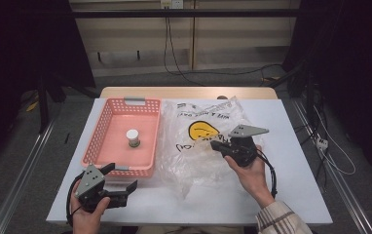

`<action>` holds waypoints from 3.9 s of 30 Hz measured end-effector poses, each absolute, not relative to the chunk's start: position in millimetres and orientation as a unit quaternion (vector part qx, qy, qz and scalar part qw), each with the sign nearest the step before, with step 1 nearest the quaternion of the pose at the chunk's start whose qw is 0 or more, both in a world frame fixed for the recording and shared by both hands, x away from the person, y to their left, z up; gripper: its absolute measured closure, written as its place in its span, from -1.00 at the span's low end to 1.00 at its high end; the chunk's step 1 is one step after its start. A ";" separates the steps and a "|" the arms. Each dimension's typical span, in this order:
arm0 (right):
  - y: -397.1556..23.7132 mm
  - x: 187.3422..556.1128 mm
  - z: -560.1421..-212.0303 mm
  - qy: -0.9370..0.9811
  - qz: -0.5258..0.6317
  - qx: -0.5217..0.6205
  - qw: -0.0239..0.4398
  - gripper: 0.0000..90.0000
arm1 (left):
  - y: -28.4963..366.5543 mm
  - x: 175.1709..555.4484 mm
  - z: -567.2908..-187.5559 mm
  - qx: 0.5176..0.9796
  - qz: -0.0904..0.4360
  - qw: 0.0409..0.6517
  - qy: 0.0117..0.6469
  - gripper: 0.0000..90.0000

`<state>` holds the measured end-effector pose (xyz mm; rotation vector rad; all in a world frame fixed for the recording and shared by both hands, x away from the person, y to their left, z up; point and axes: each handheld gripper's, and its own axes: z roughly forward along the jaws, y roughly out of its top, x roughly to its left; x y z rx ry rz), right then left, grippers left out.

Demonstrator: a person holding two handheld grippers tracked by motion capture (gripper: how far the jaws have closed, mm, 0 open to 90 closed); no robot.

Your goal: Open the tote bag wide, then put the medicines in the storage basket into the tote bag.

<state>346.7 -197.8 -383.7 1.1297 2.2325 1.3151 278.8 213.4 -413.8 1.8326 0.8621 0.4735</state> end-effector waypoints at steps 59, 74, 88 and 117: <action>-206.9 361.8 -356.5 0.774 0.499 0.363 0.139 1.00 | 213.9 320.8 -372.4 0.795 0.173 0.477 0.333 -0.83; -207.1 362.0 -357.5 0.772 0.502 0.364 0.136 1.00 | 208.1 379.1 -368.4 0.806 0.159 0.442 0.361 -0.78; -206.1 363.1 -359.9 0.775 0.499 0.365 0.134 1.00 | 189.6 424.7 -380.1 0.828 0.155 0.388 0.373 -0.76; -203.0 363.4 -363.1 0.778 0.496 0.364 0.129 1.00 | 184.6 471.4 -419.5 0.849 0.111 0.297 0.423 -0.06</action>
